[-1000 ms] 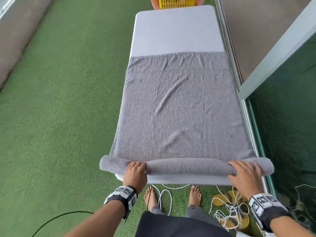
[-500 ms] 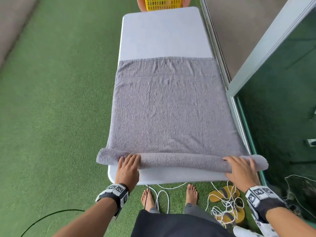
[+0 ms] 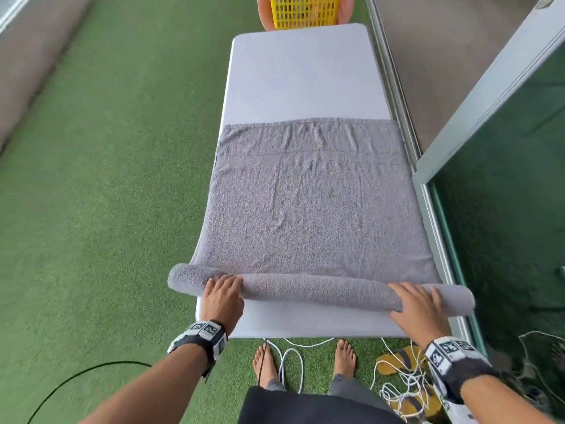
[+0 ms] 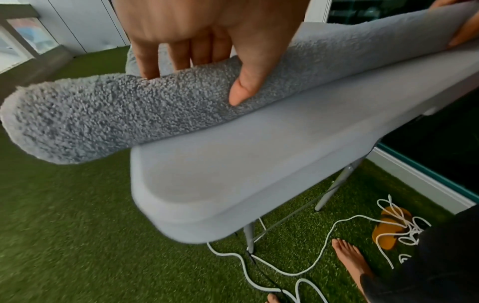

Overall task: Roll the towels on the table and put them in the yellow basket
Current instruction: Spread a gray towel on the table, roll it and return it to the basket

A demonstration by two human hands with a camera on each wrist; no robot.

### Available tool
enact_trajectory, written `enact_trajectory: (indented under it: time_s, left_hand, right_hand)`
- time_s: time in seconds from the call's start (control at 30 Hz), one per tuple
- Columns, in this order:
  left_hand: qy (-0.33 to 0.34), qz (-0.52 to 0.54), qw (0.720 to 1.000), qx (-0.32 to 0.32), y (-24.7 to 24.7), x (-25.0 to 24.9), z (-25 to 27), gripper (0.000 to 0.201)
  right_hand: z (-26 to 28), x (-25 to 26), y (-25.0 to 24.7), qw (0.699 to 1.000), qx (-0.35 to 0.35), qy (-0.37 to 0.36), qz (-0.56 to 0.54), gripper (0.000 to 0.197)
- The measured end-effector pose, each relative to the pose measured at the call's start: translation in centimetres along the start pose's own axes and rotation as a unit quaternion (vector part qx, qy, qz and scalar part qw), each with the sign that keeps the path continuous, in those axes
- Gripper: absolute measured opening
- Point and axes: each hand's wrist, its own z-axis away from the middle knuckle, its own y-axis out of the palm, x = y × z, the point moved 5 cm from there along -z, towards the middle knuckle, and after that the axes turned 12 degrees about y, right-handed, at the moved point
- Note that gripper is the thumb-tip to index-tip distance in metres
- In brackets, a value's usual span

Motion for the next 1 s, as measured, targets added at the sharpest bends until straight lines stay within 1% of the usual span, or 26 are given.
enact_trajectory:
  time_s: [0.07, 0.13, 0.23, 0.27, 0.33, 0.4, 0.43, 0.5, 0.53, 0.57, 0.6, 0.63, 0.7, 0.73, 0.77, 0.83, 0.87, 0.9, 0.93, 1.0]
  left_hand:
    - [-0.019, -0.008, 1.000, -0.007, -0.2, 1.3, 1.0, 0.036]
    - [-0.025, 0.000, 1.000, -0.010, 0.0, 2.3, 2.1, 0.032]
    - [0.004, -0.002, 1.000, -0.021, 0.2, 1.8, 3.2, 0.023]
    - [0.018, 0.000, 1.000, -0.024, 0.4, 1.1, 3.3, 0.023]
    - [0.045, 0.011, 0.998, -0.032, 0.4, -0.7, 3.4, 0.033]
    - [0.047, 0.019, 0.998, -0.036, 0.6, -1.9, 3.0, 0.036]
    - [0.038, 0.017, 0.998, -0.036, 0.6, -2.1, 2.7, 0.039]
    - [0.012, 0.015, 0.999, -0.046, 0.7, -1.8, 2.0, 0.056]
    - [-0.009, 0.029, 0.999, -0.044, 0.5, -1.5, 1.8, 0.062]
    - [-0.025, 0.050, 0.998, -0.038, 0.5, -1.4, 1.7, 0.062]
    - [-0.023, 0.064, 0.998, -0.019, 0.7, -1.5, 1.8, 0.061]
    - [-0.007, 0.058, 0.998, 0.003, 1.4, -1.6, 1.9, 0.063]
    - [0.036, 0.029, 0.999, 0.029, 1.8, -1.8, 2.3, 0.071]
    - [0.047, 0.021, 0.998, 0.032, 1.9, -1.7, 2.4, 0.069]
    - [0.048, 0.020, 0.998, 0.025, 1.8, -1.4, 2.3, 0.063]
    - [0.052, 0.013, 0.998, 0.015, 0.9, -1.0, 1.7, 0.041]
    - [0.055, 0.002, 0.998, 0.003, -0.1, -1.0, 1.2, 0.030]
    - [0.062, -0.001, 0.998, -0.004, -0.7, -1.0, 0.6, 0.024]
    - [0.067, -0.002, 0.997, -0.027, -1.2, -0.8, 0.1, 0.028]
    - [0.042, 0.009, 0.998, -0.051, -1.6, -0.1, -0.5, 0.048]
  right_hand:
    - [0.3, 1.6, 0.3, 1.000, 0.005, -0.018, -0.010, 0.060]
    - [0.7, 2.3, 0.2, 0.999, 0.010, -0.030, -0.006, 0.058]
    - [1.2, 1.6, -0.2, 0.999, 0.026, -0.036, 0.012, 0.053]
    - [1.2, 0.9, -0.3, 0.999, 0.032, -0.032, 0.015, 0.050]
    - [1.2, -0.7, -0.4, 0.998, 0.053, -0.021, 0.016, 0.047]
    - [0.9, -2.0, -0.6, 0.998, 0.052, -0.012, 0.021, 0.046]
    - [0.6, -2.6, -0.9, 0.999, 0.035, -0.010, 0.009, 0.046]
    - [0.1, -3.2, -1.7, 0.999, -0.012, 0.005, -0.041, 0.048]
    - [0.0, -3.3, -1.9, 0.998, -0.017, 0.008, -0.060, 0.050]
    - [0.0, -3.3, -1.6, 0.998, 0.000, 0.006, -0.065, 0.055]
    - [0.1, -3.3, -1.1, 0.998, 0.024, 0.000, -0.055, 0.061]
    - [0.3, -3.3, -0.5, 0.999, 0.042, -0.005, -0.030, 0.069]
    - [0.7, -3.3, -0.1, 0.999, 0.046, -0.007, 0.018, 0.078]
    - [0.7, -3.1, -0.5, 0.999, 0.041, -0.005, 0.031, 0.076]
    - [0.6, -2.8, -0.8, 0.998, 0.044, -0.005, 0.037, 0.069]
    - [0.0, -2.3, -1.4, 0.997, 0.072, -0.012, 0.038, 0.053]
    - [-0.4, -2.1, -1.7, 0.995, 0.090, -0.011, 0.037, 0.049]
    - [-0.8, -2.0, -2.0, 0.994, 0.101, -0.007, 0.033, 0.047]
    - [-1.2, -2.0, -2.5, 0.995, 0.096, -0.002, 0.020, 0.047]
    - [-1.9, -1.8, -3.3, 0.998, 0.053, 0.006, -0.022, 0.049]
